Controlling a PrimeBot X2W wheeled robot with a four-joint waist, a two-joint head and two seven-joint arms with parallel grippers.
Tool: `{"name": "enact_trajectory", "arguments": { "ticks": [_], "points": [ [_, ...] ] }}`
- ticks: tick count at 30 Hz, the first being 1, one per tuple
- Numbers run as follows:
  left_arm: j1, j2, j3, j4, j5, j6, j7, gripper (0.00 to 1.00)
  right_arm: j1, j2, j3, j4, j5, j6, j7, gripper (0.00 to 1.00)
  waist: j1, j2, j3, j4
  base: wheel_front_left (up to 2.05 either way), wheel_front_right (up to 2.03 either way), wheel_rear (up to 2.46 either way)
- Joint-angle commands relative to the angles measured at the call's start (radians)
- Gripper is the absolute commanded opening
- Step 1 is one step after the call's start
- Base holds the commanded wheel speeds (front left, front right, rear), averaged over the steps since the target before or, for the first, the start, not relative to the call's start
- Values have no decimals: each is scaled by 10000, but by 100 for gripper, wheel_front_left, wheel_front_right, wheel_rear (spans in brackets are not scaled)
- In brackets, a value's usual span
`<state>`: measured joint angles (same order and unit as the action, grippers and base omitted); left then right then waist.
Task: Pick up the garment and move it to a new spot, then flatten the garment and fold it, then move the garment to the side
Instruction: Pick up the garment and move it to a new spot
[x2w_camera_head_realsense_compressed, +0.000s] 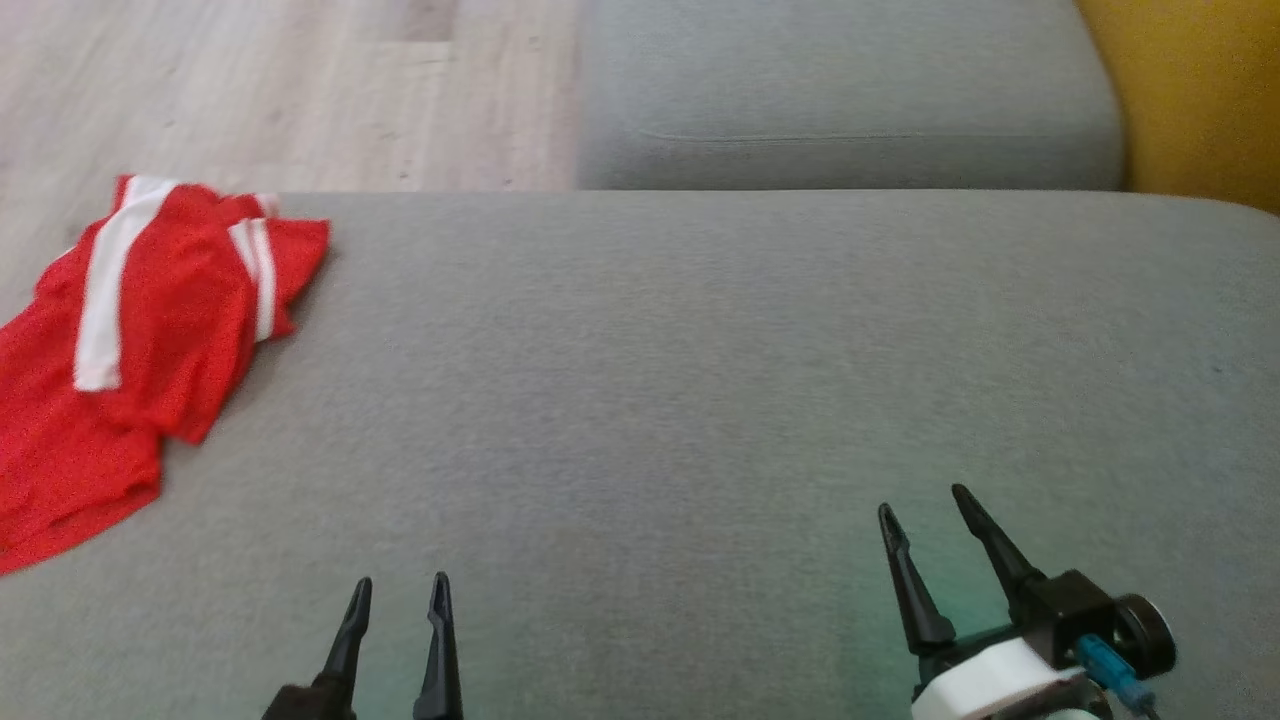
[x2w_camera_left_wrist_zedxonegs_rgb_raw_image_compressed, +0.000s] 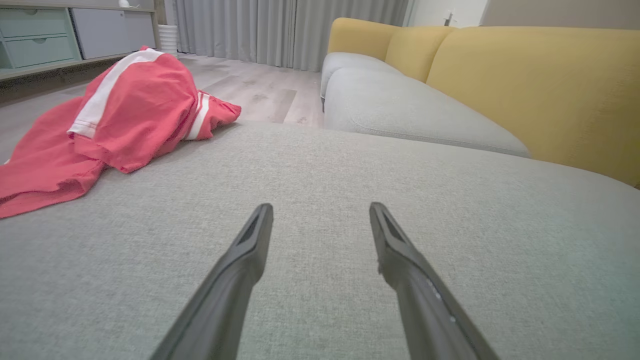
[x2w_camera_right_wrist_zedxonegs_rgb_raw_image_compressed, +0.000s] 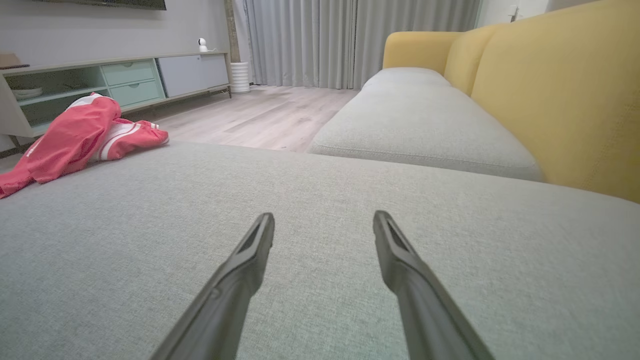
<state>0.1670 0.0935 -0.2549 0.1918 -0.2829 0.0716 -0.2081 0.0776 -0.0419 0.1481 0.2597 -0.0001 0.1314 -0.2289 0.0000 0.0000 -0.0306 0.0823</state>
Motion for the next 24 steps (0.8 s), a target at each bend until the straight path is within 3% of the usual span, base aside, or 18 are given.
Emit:
{"name": "enact_trajectory", "arguments": {
  "ticks": [1, 13, 19, 24],
  "points": [
    [-545, 89, 287, -308, -18, 41, -101, 100, -90, -83, 138, -374, 0, -7, -50, 100, 0, 0, 51, 477, 0, 0, 0],
    [-615, 284, 345, -473, -57, 168, -68, 100, -126, -83, 306, -461, 76, -7, -16, 100, 0, 0, 67, 3583, 0, 0, 0],
    [-511, 367, 416, -571, -133, 235, -21, 100, -244, -83, 581, -423, 407, -7, -21, 100, 0, 0, 36, 4254, 0, 0, 0],
    [-409, 413, 572, -747, -185, 383, -123, 100, -507, -83, 914, -366, 428, -7, 59, 100, 0, 0, 129, 4329, 0, 0, 0]
  ]
}}
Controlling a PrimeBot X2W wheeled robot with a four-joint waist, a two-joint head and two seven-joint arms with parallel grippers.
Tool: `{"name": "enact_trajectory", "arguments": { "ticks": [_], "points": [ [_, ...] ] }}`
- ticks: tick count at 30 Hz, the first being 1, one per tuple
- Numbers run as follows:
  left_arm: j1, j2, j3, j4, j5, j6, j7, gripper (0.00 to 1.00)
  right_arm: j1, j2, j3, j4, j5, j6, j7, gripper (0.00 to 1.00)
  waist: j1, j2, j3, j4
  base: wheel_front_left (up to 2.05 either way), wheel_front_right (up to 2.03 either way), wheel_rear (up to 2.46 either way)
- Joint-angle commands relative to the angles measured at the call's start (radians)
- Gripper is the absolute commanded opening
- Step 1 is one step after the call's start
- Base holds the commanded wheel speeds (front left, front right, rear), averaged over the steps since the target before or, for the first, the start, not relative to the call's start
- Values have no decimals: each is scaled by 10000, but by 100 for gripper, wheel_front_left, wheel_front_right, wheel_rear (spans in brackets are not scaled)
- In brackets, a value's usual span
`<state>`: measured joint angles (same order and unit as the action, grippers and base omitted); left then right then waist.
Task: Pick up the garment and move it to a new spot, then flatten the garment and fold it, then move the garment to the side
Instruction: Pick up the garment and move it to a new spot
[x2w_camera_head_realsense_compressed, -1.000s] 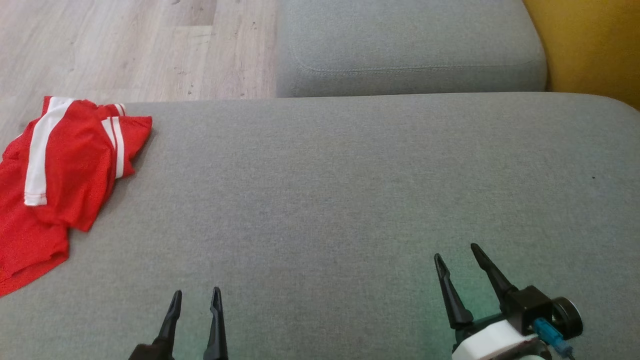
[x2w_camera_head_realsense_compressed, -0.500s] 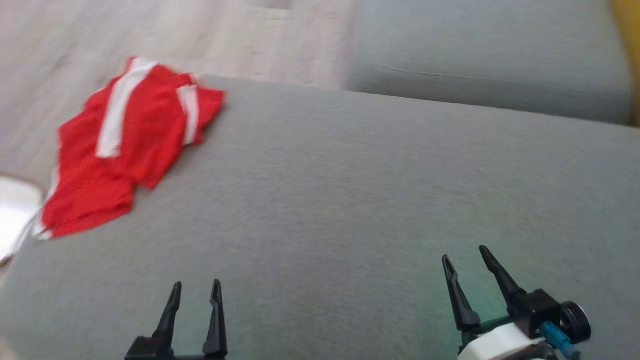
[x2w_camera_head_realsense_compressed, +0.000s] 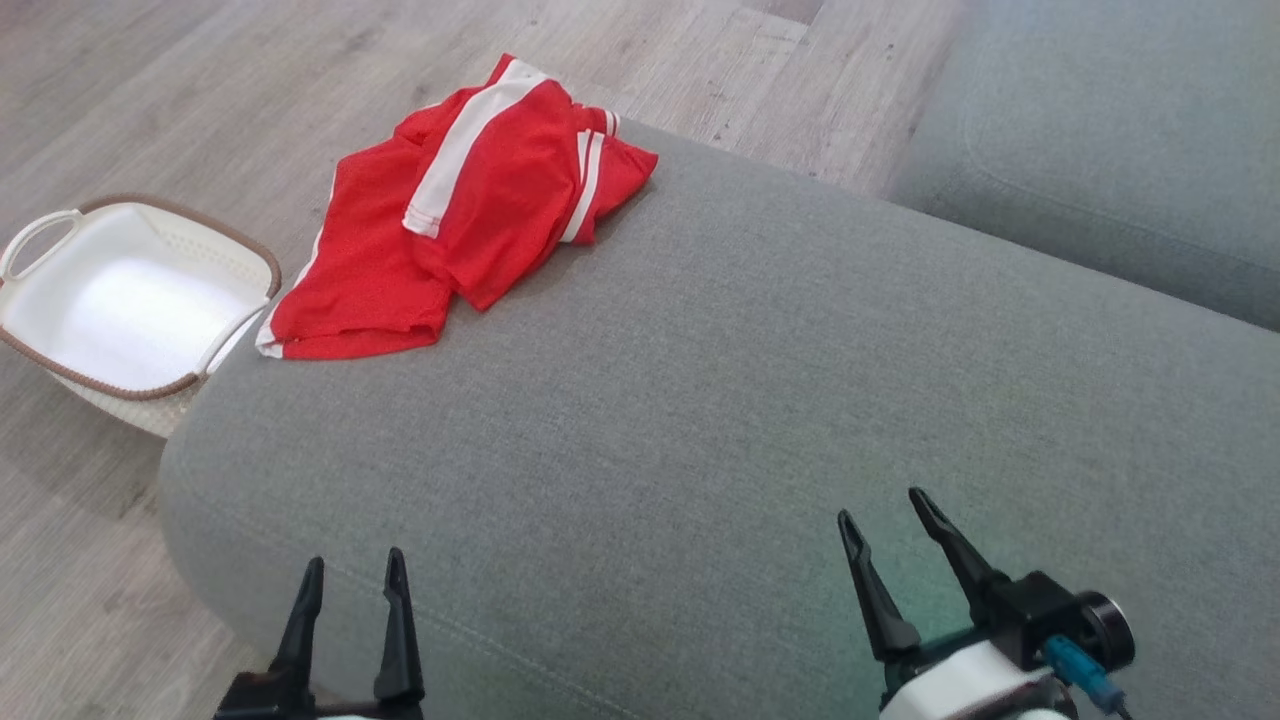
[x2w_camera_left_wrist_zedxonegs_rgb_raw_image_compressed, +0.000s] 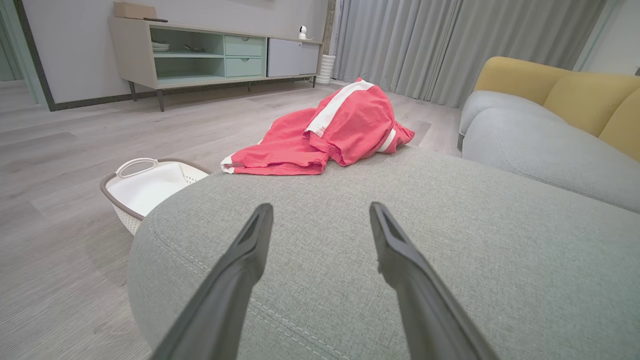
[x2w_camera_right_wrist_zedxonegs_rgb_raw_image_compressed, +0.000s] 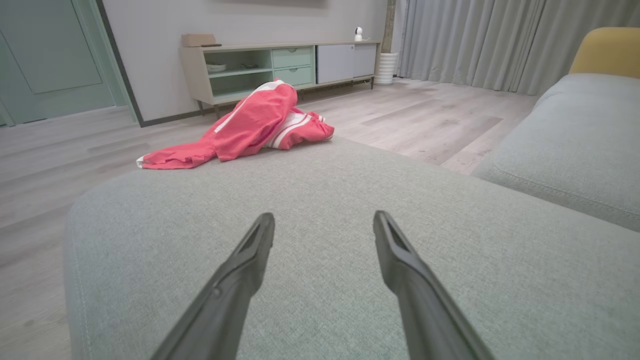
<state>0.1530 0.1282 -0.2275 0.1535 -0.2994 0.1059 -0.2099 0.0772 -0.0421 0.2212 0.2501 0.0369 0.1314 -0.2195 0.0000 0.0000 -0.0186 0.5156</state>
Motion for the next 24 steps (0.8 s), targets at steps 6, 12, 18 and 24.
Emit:
{"name": "enact_trajectory", "arguments": {
  "ticks": [6, 12, 18, 24],
  "points": [
    [-286, 303, 669, -685, -42, 303, -152, 100, -579, -81, 254, -306, 159, -7, -26, 100, 0, 0, -22, -18, 0, 0, 0],
    [-787, 1191, 1768, -2210, -132, 663, 63, 100, -549, -81, -52, -673, -325, -7, 284, 100, 0, 0, 536, -392, 0, 0, 0],
    [-2924, 3053, 2897, -3328, -281, 340, 1450, 100, -809, -81, -393, -1322, -1111, -7, 800, 100, 0, 0, 1575, -935, 0, 0, 0],
    [-5959, 4603, 3137, -1706, -803, -506, 2995, 100, -1410, -216, -348, -2170, -2127, -7, 1343, 100, 0, 0, 2883, -1599, 0, 0, 0]
  ]
}}
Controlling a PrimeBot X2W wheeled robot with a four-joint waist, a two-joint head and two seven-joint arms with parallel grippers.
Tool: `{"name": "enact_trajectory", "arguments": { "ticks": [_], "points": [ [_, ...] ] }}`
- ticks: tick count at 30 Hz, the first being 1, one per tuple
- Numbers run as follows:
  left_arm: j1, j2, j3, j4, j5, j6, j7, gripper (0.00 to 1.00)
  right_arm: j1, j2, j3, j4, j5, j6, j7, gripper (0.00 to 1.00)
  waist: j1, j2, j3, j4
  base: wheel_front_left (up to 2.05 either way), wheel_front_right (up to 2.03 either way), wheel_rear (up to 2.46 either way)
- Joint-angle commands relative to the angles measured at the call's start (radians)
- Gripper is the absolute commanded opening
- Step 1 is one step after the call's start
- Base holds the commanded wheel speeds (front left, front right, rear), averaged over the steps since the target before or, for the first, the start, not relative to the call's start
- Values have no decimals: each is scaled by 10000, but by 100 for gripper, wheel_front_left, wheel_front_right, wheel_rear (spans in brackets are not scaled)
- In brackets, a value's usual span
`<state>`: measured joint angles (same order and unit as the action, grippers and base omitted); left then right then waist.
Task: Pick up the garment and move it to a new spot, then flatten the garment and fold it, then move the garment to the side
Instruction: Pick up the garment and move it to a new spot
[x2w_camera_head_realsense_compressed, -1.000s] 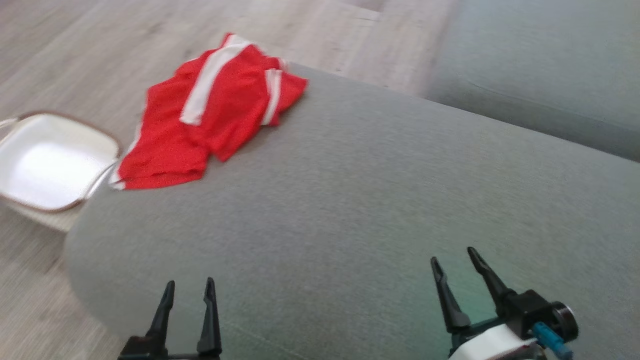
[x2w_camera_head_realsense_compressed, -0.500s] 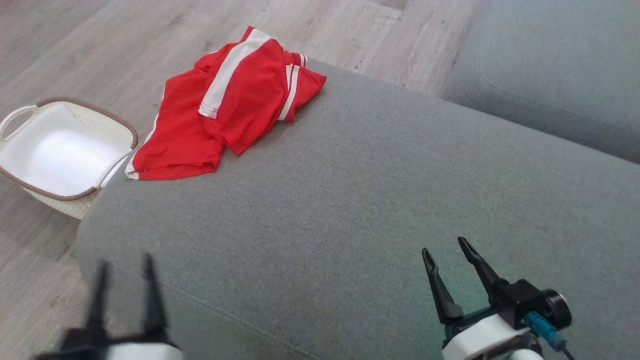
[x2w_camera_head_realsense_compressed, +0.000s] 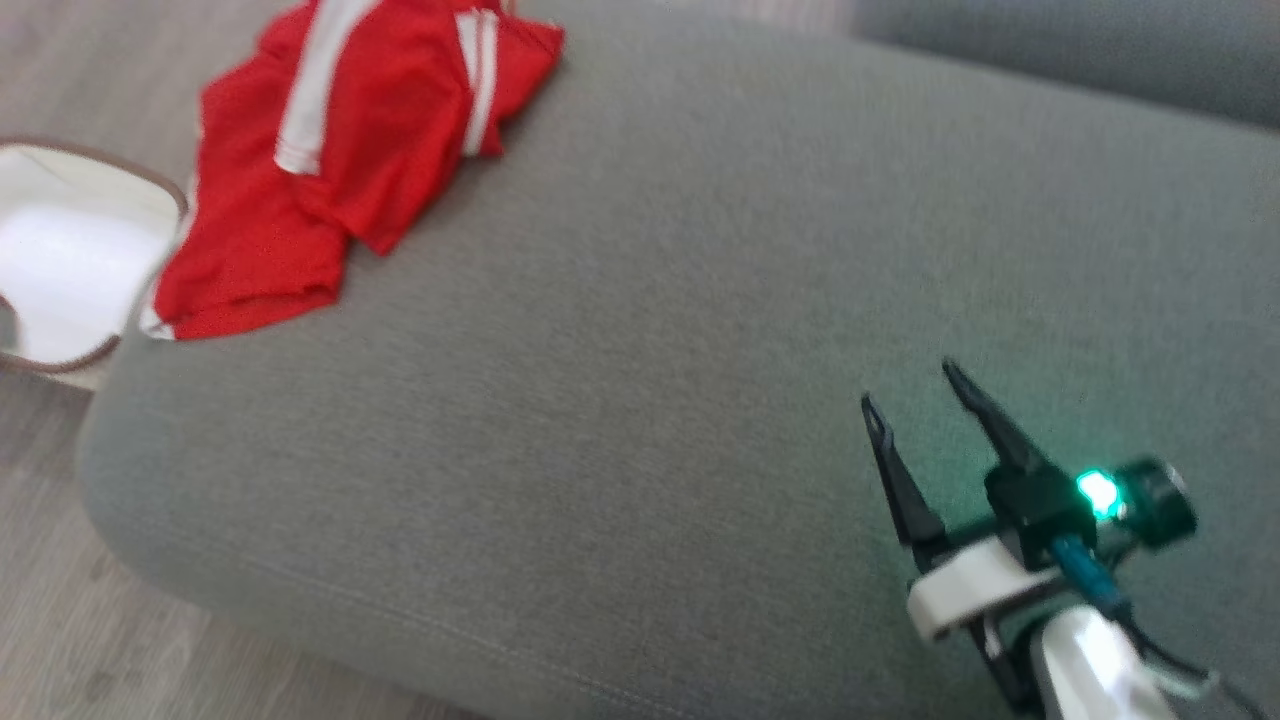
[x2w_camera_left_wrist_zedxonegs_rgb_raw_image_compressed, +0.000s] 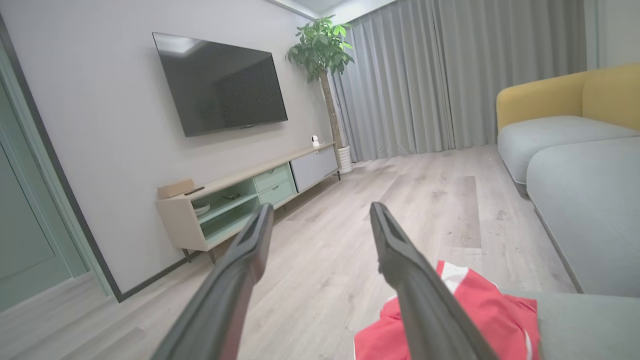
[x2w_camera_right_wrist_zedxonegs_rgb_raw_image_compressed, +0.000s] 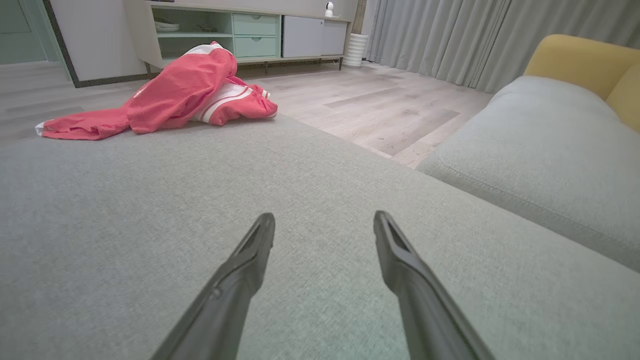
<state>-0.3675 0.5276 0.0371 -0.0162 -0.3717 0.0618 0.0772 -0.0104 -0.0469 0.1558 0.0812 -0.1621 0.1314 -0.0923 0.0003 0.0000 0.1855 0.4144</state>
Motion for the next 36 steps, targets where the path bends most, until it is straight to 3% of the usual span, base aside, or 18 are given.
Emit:
{"name": "enact_trajectory", "arguments": {
  "ticks": [1, 6, 10, 15, 25, 26, 27, 29, 30, 31, 36],
  "points": [
    [-1227, 695, 453, 366, -142, -156, 210, 100, -664, -296, 437, -615, -211, -7, 172, 100, -3, 0, 1061, -713, 0, 0, 0],
    [-2980, 350, -101, 2768, -731, -777, 623, 100, -1265, -1025, 967, -1161, -234, -7, 632, 100, -3, 0, 1857, -1233, 0, 0, 0],
    [-3561, 141, -695, 4606, -769, -1222, 953, 100, -1413, -1365, 1034, -1589, -168, -7, 928, 100, -3, 0, 2349, -1529, 0, 0, 0],
    [-3903, -221, -1226, 5939, -986, -1621, 1092, 100, -1290, -1549, 874, -1950, -144, -7, 1114, 100, -3, 0, 2736, -1663, 0, 0, 0],
    [-4587, -422, -1966, 8310, -1573, -1903, 879, 100, -930, -1680, 544, -2627, -231, -7, 1285, 100, -3, 0, 3491, -1834, 0, 0, 0],
    [-4670, -417, -1995, 8498, -1569, -1904, 812, 93, -918, -1694, 526, -2682, -245, -7, 1305, 100, -3, 0, 3558, -1841, 0, 0, 0],
    [-4750, -446, -2019, 8666, -1602, -1907, 747, 65, -902, -1703, 502, -2724, -253, -7, 1318, 100, -3, 0, 3605, -1841, 0, 0, 0],
    [-4882, -533, -2091, 8943, -1708, -1914, 620, 34, -870, -1718, 461, -2768, -266, -7, 1321, 100, -3, 0, 3655, -1832, 0, 0, 0],
    [-4944, -554, -2144, 9047, -1741, -1916, 532, 5, -861, -1719, 446, -2775, -272, -7, 1319, 100, -3, 0, 3665, -1825, 0, 0, 0],
    [-4990, -571, -2214, 9121, -1771, -1918, 411, 0, -856, -1708, 430, -2767, -275, -7, 1312, 100, -3, 0, 3659, -1820, 0, 0, 0],
    [-5063, -381, -2601, 9274, -1938, -1922, -267, 0, -958, -1533, 439, -2541, -216, -7, 1130, 100, -3, 0, 3387, -1802, 0, 0, 0]
  ]
}}
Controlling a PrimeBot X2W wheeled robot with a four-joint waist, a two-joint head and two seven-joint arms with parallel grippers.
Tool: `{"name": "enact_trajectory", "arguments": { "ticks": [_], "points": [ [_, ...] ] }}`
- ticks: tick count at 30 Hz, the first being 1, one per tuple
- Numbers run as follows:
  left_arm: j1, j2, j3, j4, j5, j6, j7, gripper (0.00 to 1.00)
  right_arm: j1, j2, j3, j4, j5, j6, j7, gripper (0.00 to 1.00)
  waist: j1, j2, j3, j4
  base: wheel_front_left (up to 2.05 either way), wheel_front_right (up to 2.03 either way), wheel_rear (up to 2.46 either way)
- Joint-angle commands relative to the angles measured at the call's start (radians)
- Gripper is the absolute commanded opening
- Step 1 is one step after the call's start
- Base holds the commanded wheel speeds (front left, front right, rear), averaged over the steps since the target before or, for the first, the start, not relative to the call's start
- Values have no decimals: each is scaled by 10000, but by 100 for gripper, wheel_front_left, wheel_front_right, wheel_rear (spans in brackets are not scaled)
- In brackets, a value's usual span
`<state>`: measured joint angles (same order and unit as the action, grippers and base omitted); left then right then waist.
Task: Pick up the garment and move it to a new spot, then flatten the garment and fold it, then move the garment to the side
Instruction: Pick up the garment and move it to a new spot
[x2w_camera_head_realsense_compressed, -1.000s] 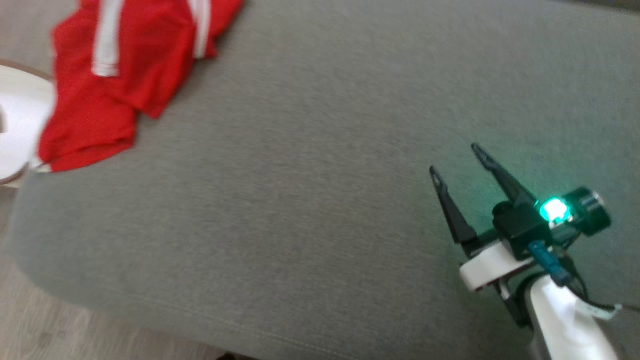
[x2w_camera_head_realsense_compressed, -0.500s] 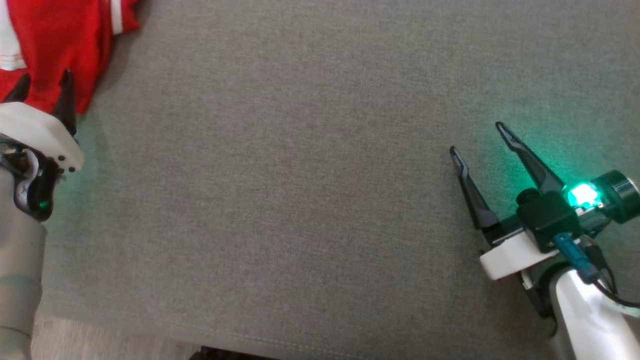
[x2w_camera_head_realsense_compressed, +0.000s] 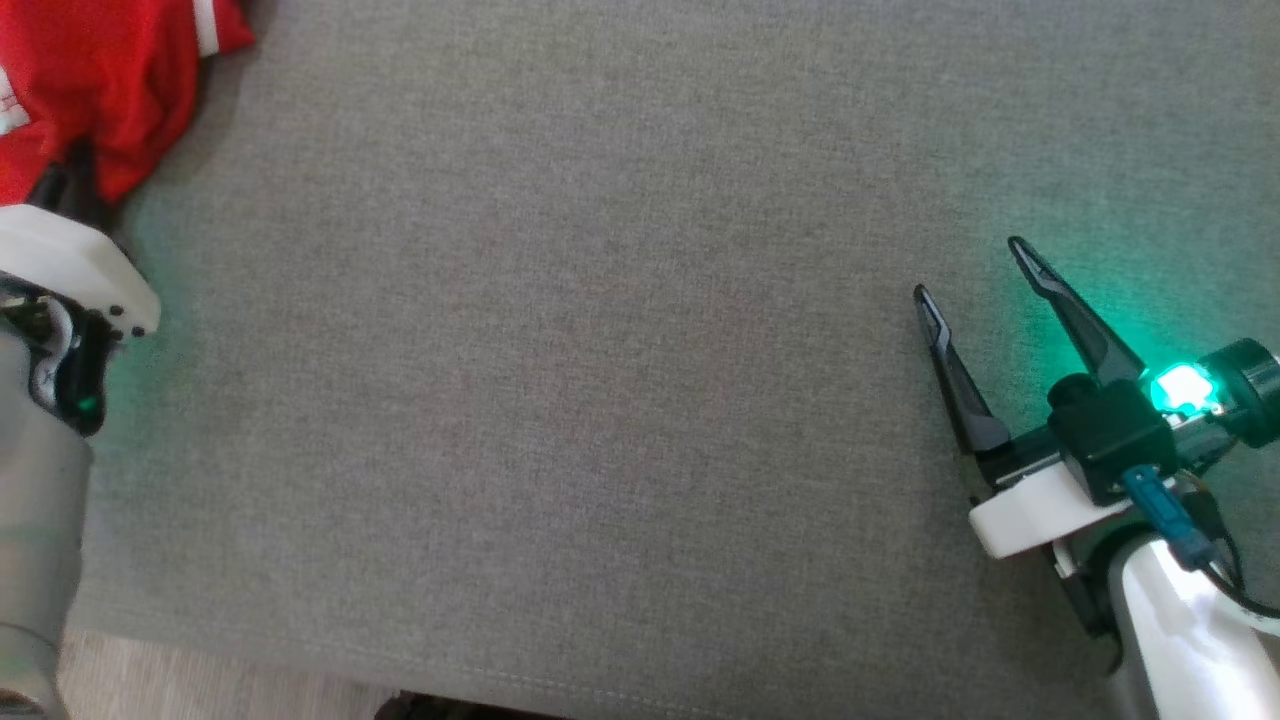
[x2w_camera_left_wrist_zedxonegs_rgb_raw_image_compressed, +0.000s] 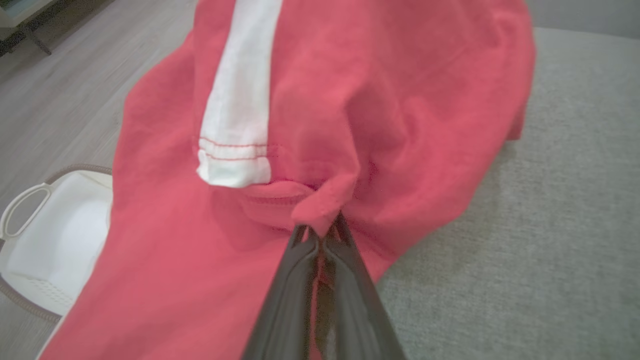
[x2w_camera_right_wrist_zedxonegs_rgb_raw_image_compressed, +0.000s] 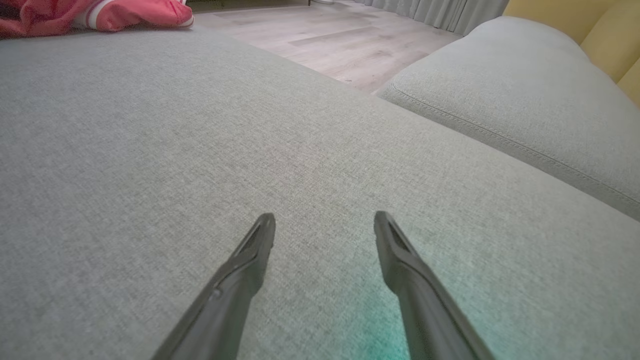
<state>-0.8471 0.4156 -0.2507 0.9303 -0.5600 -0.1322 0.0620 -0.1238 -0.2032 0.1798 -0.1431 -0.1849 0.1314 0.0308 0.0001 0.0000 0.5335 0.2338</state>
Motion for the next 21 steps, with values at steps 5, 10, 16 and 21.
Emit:
{"name": "enact_trajectory", "arguments": {
  "ticks": [5, 10, 16, 21],
  "points": [
    [-398, 1372, -55, -262, -121, 17, -609, 0, 75, 307, 282, 236, 94, -7, -424, 100, -1, 0, -753, -38, 0, 0, 0],
    [-680, 2294, -467, -701, 77, 17, -693, 0, 50, 734, 326, 1005, 212, -7, -909, 100, -1, 0, -1777, -256, 0, 0, 0],
    [-1270, 3233, -1337, -2123, 354, 16, -69, 0, 251, 1248, 267, 1988, 414, -7, -1564, 100, -1, 0, -3231, -785, 0, 0, 0],
    [-1621, 3366, -2130, -3510, 395, 16, 608, 0, 502, 1446, 171, 2553, 596, -7, -1935, 100, -1, 0, -4074, -1277, 0, 0, 0]
  ]
}}
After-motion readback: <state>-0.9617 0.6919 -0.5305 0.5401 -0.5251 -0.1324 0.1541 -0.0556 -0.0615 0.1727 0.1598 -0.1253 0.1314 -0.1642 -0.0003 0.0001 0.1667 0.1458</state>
